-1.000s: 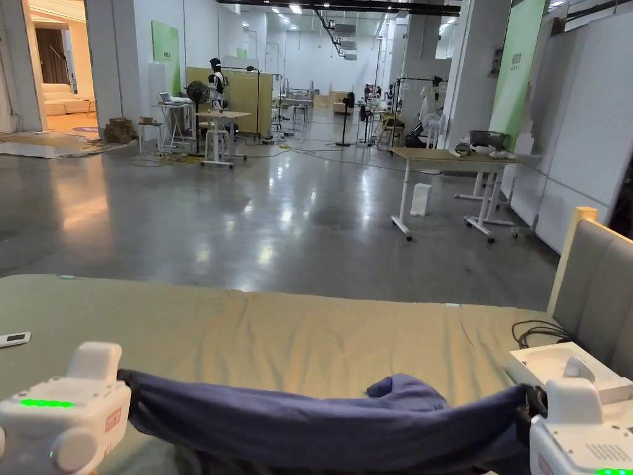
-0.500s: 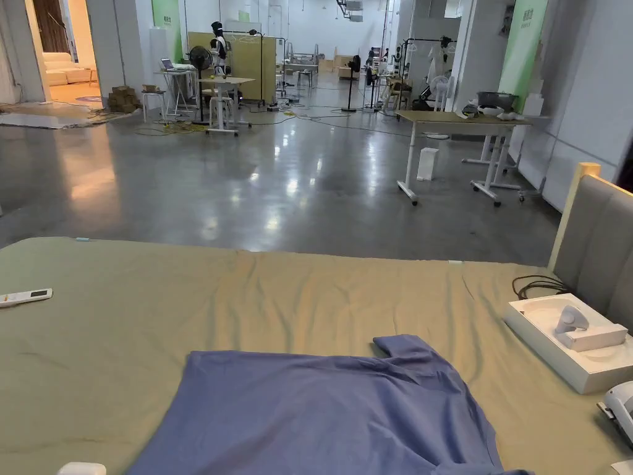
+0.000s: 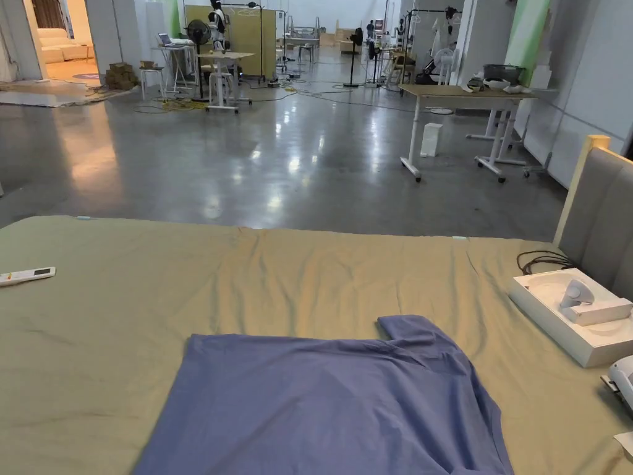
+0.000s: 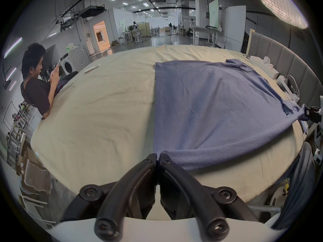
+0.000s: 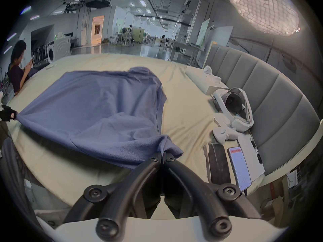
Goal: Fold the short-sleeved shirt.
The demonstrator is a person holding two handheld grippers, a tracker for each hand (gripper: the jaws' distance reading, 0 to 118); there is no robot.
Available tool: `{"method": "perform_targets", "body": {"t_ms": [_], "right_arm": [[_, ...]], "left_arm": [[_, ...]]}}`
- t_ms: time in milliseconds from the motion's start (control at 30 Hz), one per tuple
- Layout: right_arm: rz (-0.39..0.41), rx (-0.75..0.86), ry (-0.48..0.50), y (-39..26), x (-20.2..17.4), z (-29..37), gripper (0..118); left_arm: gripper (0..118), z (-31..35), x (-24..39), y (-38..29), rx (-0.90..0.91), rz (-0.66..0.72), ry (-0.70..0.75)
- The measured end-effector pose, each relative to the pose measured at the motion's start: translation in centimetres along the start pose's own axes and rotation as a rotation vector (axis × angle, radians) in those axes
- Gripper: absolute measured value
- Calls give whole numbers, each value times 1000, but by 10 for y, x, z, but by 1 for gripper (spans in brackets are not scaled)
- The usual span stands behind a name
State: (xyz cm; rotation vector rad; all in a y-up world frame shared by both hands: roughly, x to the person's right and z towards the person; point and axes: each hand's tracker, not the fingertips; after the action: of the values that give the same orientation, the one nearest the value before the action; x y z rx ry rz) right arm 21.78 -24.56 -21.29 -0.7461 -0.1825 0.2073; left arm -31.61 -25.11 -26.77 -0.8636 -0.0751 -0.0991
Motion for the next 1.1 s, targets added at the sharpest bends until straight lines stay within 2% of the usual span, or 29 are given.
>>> {"method": "perform_targets", "body": {"t_ms": [200, 267, 367, 433, 467, 600, 933, 967, 1033, 1067, 1100], "right_arm": [[27, -76, -2, -8, -9, -12, 3], [33, -80, -4, -11, -10, -13, 19], [39, -88, -45, -9, -11, -6, 29], [8, -75, -49, -3, -9, 5, 57], [-22, -48, -45, 0, -8, 10, 63], [-87, 101, -31, 23, -8, 28, 73], [-199, 579, -4, 103, -46, 58, 71], [-207, 608, -19, 108, -50, 60, 66], [-208, 652, -25, 117, -57, 64, 33], [-208, 654, -25, 120, -60, 63, 21], [-209, 658, -27, 124, -62, 63, 13]], "left_arm": [[7, -4, 15, -6, -92, -46, -8], [15, -3, 18, -9, -103, -49, -9], [20, -10, 1, -13, -131, -47, -1], [41, -2, -6, -12, -111, -4, -24], [48, 2, -8, -9, -93, 30, -40], [56, 24, -6, 12, 49, 121, -57], [55, 67, 38, 90, 518, 188, -77], [51, 72, 42, 95, 551, 187, -77], [21, 79, 51, 106, 589, 182, -62], [9, 81, 53, 110, 605, 180, -58], [7, 84, 57, 113, 613, 177, -44]]}}
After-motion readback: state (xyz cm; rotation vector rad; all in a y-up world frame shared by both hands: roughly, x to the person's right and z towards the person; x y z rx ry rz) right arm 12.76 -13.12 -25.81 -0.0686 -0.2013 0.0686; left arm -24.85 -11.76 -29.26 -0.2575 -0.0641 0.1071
